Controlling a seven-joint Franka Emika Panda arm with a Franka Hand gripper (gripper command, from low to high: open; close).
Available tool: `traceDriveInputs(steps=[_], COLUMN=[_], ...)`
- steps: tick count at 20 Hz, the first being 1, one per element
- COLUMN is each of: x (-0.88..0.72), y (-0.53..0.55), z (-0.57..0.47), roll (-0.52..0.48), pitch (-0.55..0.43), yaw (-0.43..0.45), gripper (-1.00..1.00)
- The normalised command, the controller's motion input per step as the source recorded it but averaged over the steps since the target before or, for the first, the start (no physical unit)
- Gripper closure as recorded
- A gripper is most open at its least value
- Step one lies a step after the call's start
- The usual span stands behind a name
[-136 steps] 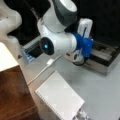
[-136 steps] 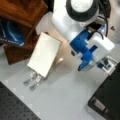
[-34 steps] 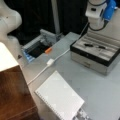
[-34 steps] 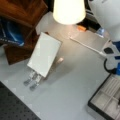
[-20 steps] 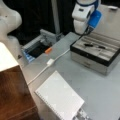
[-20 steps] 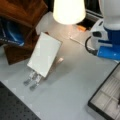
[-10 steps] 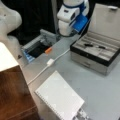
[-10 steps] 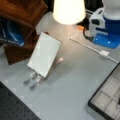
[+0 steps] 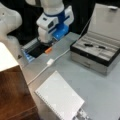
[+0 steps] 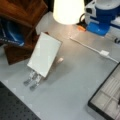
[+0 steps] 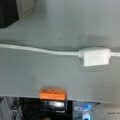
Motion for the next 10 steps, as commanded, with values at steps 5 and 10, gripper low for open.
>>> traceDriveInputs(steps=[5, 10], x=[-0.37, -0.52], y=[-0.03, 0.12], z=[-0.13, -0.19], roll=[-0.1, -0.095], pitch=[-0.169, -0.183], yaw=[-0.03, 0.052], gripper=[-1.0, -1.0])
